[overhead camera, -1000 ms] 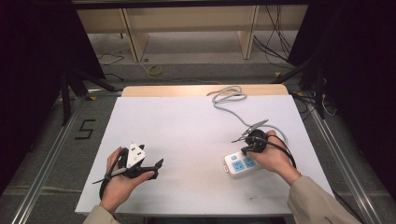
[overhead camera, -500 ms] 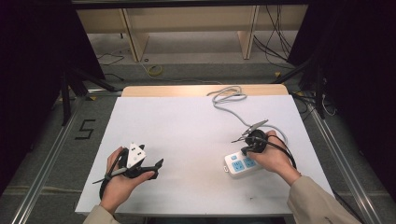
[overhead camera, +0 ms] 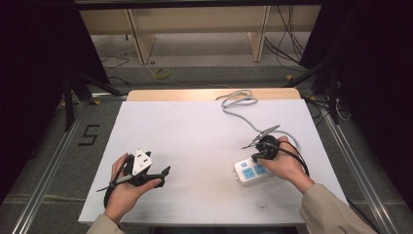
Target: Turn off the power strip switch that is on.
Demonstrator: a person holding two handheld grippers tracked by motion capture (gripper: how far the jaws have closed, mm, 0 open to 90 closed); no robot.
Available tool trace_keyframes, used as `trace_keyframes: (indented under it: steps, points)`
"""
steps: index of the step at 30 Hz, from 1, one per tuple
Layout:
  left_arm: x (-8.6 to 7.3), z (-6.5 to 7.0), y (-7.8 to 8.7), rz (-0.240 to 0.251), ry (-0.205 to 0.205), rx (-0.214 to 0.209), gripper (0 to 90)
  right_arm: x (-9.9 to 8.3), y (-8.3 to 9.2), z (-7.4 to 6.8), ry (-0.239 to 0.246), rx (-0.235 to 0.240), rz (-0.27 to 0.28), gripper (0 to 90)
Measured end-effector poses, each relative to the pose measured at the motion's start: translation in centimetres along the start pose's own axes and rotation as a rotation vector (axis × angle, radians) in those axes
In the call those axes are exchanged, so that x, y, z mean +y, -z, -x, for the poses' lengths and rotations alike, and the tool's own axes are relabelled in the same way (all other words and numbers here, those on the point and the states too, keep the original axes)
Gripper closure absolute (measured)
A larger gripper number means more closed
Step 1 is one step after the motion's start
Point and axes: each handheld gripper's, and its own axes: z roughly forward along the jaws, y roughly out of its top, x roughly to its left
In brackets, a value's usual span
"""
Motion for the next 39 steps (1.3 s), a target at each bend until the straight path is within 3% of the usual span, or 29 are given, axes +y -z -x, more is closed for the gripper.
trace_keyframes:
  steps: [39]
  points:
    - [-0.01,0.00,-0.03,-0.001,0.002,-0.001,17.8,-0.13,0.05,0.13,-0.017,0.005,0.012,90.0]
